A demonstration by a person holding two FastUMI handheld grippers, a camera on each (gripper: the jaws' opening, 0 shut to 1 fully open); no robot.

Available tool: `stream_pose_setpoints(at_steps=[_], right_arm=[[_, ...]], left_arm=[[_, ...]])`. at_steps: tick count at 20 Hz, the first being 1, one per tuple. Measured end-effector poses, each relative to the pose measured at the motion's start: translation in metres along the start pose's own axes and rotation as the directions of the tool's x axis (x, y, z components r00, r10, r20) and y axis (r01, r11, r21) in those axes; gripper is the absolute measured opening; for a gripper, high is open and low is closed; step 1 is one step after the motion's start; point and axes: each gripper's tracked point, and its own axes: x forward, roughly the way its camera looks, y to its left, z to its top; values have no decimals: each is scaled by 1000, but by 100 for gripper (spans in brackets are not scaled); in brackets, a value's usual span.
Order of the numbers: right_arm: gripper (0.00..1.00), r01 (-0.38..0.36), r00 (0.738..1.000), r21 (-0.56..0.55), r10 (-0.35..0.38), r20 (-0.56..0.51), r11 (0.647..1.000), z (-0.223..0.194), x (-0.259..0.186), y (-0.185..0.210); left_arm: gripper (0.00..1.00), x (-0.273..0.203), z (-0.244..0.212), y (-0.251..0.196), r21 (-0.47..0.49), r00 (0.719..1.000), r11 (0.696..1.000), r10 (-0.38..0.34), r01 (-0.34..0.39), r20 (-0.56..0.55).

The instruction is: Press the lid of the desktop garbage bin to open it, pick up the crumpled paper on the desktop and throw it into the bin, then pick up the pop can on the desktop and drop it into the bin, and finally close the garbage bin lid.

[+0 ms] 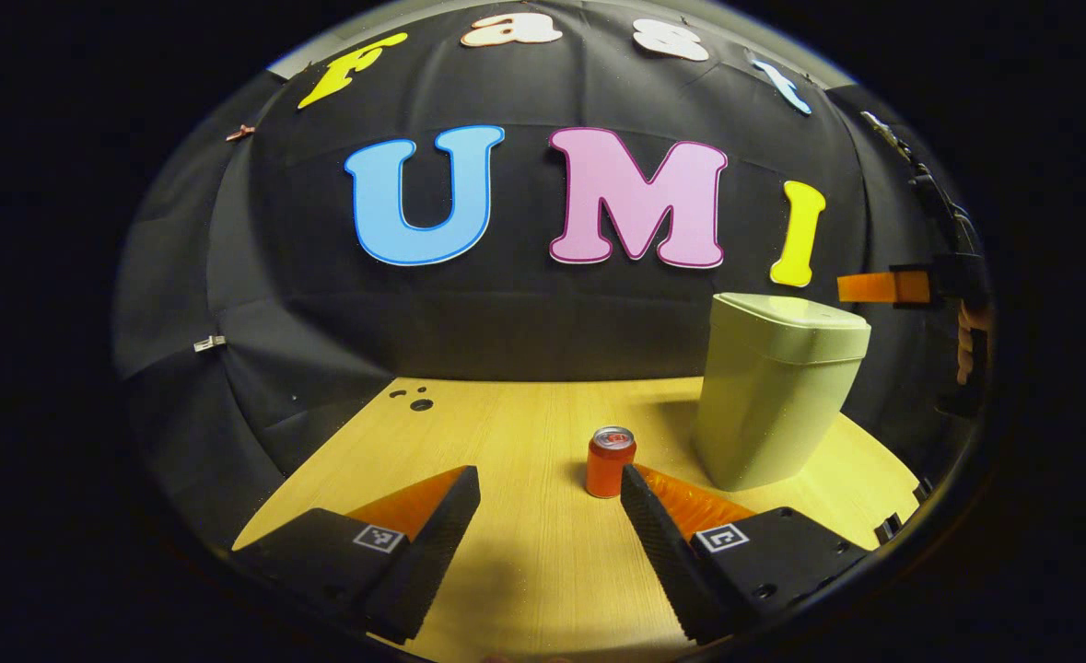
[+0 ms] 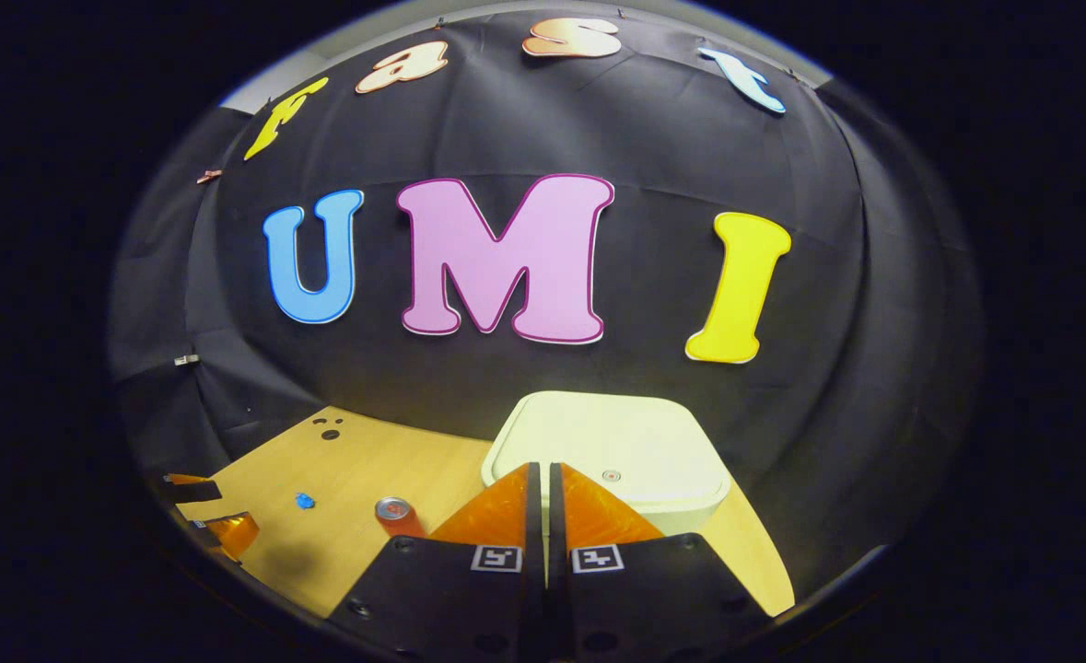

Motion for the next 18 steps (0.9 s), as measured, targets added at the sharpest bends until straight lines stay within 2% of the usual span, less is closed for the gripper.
stream_pose_setpoints(at_steps=[7,8,9,11,14,18], right_arm=[[5,57,998,-36,-58,-21,998,-9,37,-26],[8,68,997,-36,-69,-27,997,-12,41,-31],[5,77,997,-35,-78,-29,996,-14,43,-35],[5,92,995,-26,-93,-42,995,-19,47,-42],[5,104,991,-1,-103,-81,995,-34,49,-48],[5,110,991,26,-108,-84,994,-34,48,-49]], left_arm=[[99,1,-4,12,-6,999,999,49,-49,-14],[99,1,-4,15,-10,998,998,55,-56,-15],[99,1,-4,17,-13,998,998,63,-63,-17],[99,1,-5,19,-17,997,997,74,-75,-20],[99,1,-8,19,-20,997,997,78,-78,-23],[99,1,-11,14,-5,997,998,69,-69,-33]])
